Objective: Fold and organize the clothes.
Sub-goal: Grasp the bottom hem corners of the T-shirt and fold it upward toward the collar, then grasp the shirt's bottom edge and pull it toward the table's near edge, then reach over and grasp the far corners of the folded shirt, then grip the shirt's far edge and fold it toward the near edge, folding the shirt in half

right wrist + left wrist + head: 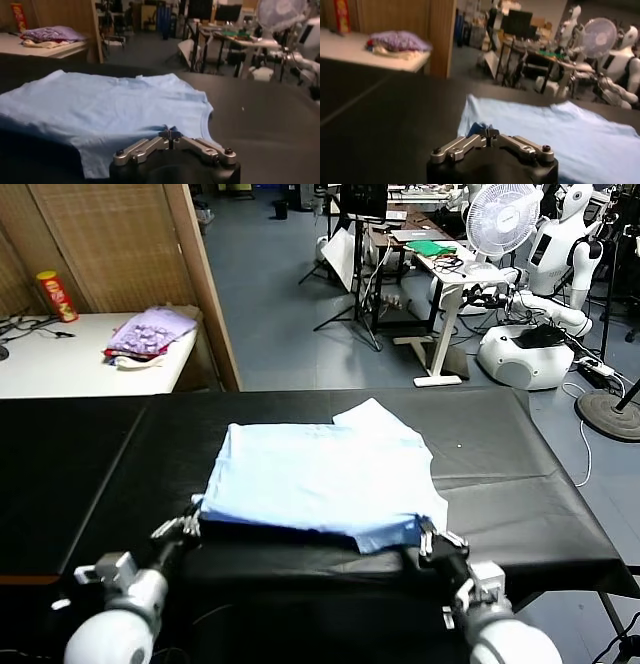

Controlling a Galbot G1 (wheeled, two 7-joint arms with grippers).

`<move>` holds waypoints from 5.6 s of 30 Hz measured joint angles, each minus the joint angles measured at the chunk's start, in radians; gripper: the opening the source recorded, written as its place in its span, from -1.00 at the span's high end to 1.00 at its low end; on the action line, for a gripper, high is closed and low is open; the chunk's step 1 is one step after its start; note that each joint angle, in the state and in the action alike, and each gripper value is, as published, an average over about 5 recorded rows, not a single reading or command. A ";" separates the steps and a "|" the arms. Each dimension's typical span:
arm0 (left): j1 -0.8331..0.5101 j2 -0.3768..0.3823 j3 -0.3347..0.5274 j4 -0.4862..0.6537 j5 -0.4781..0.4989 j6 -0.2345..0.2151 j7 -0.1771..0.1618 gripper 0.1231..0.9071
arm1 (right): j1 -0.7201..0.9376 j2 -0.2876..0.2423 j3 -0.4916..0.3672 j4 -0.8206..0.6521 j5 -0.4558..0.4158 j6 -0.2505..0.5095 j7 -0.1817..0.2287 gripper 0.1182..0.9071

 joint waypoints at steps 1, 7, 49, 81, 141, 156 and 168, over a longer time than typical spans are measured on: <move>-0.018 -0.001 0.007 0.020 0.009 -0.002 0.000 0.99 | 0.021 -0.003 -0.006 -0.026 -0.007 0.013 -0.010 0.99; -0.110 -0.005 0.044 0.124 0.044 -0.008 0.000 0.99 | 0.135 -0.018 -0.047 -0.185 -0.045 0.109 -0.082 0.99; -0.011 0.021 0.007 0.119 -0.032 0.072 0.007 0.97 | -0.108 -0.021 0.095 -0.052 0.150 -0.035 -0.006 0.99; 0.069 0.138 -0.115 -0.143 -0.117 0.219 -0.042 -0.72 | 0.106 -0.074 0.075 0.034 0.256 -0.182 0.085 -0.72; -0.386 0.266 0.142 0.242 -0.212 0.207 0.005 0.99 | 0.467 -0.082 -0.169 -0.230 0.370 -0.284 0.090 0.99; -0.043 0.276 0.005 0.044 -0.062 0.189 0.020 0.99 | 0.203 -0.133 -0.067 -0.017 0.364 -0.342 0.085 0.99; 0.021 0.255 -0.034 -0.005 -0.041 0.216 0.012 -0.03 | 0.160 -0.133 -0.002 0.022 0.327 -0.323 0.092 -0.11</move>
